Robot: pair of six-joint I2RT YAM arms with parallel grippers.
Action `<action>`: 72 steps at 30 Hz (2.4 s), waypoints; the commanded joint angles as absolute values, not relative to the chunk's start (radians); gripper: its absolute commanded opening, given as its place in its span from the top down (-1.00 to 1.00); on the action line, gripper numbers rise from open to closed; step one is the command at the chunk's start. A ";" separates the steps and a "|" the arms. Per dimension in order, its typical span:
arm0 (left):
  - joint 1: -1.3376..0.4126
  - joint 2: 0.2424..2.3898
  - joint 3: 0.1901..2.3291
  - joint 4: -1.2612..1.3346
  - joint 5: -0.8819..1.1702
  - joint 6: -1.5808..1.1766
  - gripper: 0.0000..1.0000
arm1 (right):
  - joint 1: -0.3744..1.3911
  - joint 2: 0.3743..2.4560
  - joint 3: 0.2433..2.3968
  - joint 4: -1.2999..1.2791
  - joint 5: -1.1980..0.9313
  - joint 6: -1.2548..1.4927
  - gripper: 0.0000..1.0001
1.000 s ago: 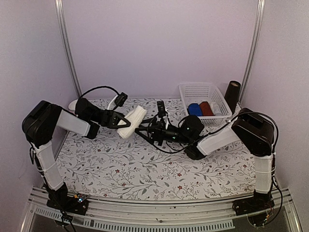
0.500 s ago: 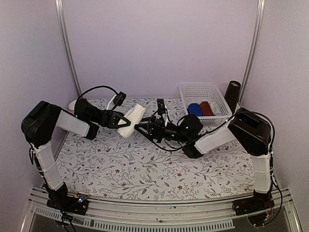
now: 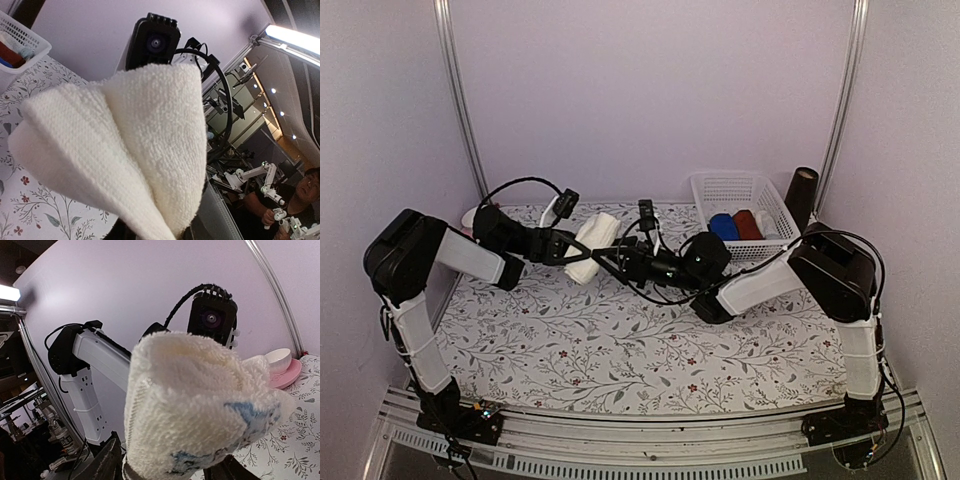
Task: Roll the towels
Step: Pass from the left arm to the right, then place the towel in the bin.
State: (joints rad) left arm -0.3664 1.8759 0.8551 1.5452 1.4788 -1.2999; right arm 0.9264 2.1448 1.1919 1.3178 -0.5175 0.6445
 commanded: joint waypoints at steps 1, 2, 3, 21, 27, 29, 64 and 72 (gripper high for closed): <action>-0.421 1.868 0.834 1.821 1.557 -1.286 1.00 | 0.934 2.158 1.270 1.324 -0.448 0.655 -0.07; -0.420 1.868 0.832 1.821 1.557 -1.285 1.00 | 0.934 2.160 1.273 1.327 -0.454 0.656 -0.02; -0.420 1.869 0.832 1.821 1.558 -1.283 1.00 | 0.933 2.160 1.274 1.329 -0.457 0.659 0.02; -0.355 1.917 0.865 1.821 1.592 -1.325 -0.84 | 0.904 1.989 1.299 0.867 -0.372 0.558 0.95; -0.353 1.949 0.916 1.821 1.636 -1.388 -0.95 | 0.851 1.901 1.428 0.388 -0.307 0.391 0.95; -0.352 1.956 0.936 1.821 1.653 -1.412 -0.95 | 0.813 1.872 1.461 0.260 -0.301 0.356 0.95; -0.389 1.450 0.939 0.422 0.768 0.058 -0.95 | 0.192 2.142 2.277 -0.925 -0.657 -0.186 0.71; -0.414 1.423 0.918 0.131 0.552 0.303 -0.95 | 0.157 2.319 2.327 -0.950 -0.874 -0.232 0.70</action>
